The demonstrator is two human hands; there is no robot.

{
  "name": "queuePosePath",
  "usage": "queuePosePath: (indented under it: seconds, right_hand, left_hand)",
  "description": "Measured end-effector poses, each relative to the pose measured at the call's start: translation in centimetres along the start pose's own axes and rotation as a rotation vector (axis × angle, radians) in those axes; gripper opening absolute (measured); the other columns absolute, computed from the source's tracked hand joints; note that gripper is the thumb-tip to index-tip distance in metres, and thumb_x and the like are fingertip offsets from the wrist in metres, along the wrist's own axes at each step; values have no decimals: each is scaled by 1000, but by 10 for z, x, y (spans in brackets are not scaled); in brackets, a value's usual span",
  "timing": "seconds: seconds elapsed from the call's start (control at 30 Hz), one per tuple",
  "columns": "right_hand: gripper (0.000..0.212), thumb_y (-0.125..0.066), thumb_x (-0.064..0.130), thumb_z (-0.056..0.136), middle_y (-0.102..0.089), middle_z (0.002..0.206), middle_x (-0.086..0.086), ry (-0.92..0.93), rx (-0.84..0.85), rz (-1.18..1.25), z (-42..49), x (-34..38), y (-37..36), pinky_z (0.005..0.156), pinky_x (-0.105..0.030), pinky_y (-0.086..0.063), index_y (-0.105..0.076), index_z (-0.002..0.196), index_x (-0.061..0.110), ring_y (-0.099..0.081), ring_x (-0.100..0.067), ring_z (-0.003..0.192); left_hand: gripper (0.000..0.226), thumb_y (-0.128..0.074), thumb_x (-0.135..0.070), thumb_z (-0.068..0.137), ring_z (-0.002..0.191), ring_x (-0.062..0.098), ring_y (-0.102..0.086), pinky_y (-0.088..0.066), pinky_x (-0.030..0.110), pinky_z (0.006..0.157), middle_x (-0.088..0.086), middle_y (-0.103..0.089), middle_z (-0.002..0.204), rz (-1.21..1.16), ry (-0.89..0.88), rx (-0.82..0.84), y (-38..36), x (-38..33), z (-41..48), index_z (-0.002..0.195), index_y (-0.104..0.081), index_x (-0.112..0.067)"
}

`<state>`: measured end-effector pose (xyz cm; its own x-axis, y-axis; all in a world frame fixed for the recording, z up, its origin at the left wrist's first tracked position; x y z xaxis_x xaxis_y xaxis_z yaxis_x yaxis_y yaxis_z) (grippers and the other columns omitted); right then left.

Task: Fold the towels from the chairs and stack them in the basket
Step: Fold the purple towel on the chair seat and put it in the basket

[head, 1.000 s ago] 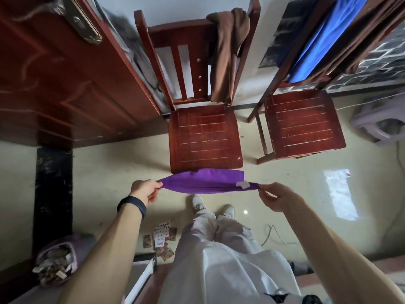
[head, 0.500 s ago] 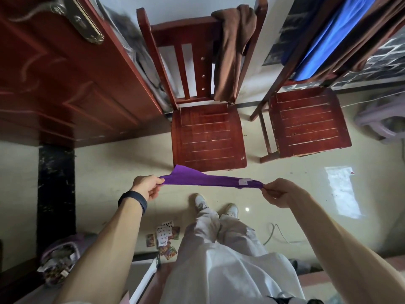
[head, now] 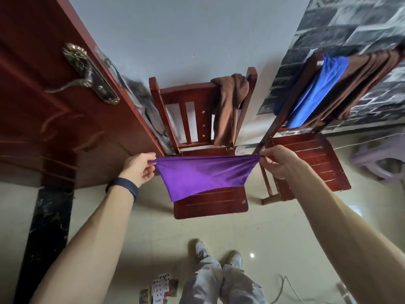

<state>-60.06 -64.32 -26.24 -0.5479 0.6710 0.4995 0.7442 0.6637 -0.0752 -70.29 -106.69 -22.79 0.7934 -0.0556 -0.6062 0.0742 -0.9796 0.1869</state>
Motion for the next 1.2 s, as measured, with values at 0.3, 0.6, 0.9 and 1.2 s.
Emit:
queuePosePath:
  seconds: [0.3,0.6,0.9,1.2]
  right_hand:
    - [20,-57,-3,95,-66,81,-9,-108,-57,-339,37,-53,14,72,-23,-58,-73,86,4,-64,-9,61]
    - [16,-74,4,84,-52,64,-9,-129,-256,-522,159,-240,105,46,-21,-51,-63,72,5,-49,-17,54]
    - [35,-64,-15,76,-62,71,-5,-121,-174,-804,150,-316,150,49,-12,-42,-73,94,13,-49,-15,57]
    - [11,-83,26,79,-69,95,2,303,-75,-1205,154,-247,105,73,-22,-40,-77,88,28,-63,-12,81]
  left_hand:
    - [23,-54,-3,95,32,-2,-48,-41,10,40,2,-58,74,102,-50,-35,-4,69,64,98,-71,-17]
    - [15,-65,-6,93,38,2,-47,-38,15,42,3,-61,67,380,37,-12,-8,306,154,102,-76,-10]
    - [25,-76,-14,80,79,18,-67,-49,25,73,-3,-70,81,993,-158,102,8,350,129,99,-76,-31]
    - [13,-79,-24,81,93,18,-63,-49,31,86,-4,-66,99,944,-321,126,-6,280,158,93,-76,-21]
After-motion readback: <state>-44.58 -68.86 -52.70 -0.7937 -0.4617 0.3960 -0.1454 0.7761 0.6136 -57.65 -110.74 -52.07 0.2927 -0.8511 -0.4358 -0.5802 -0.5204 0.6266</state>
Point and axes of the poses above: each hand's wrist, its own z-axis towards the middle knuckle, its own y-axis out of the back of the hand, x = y × z, the point moved 10 cm from there along z, towards the middle knuckle
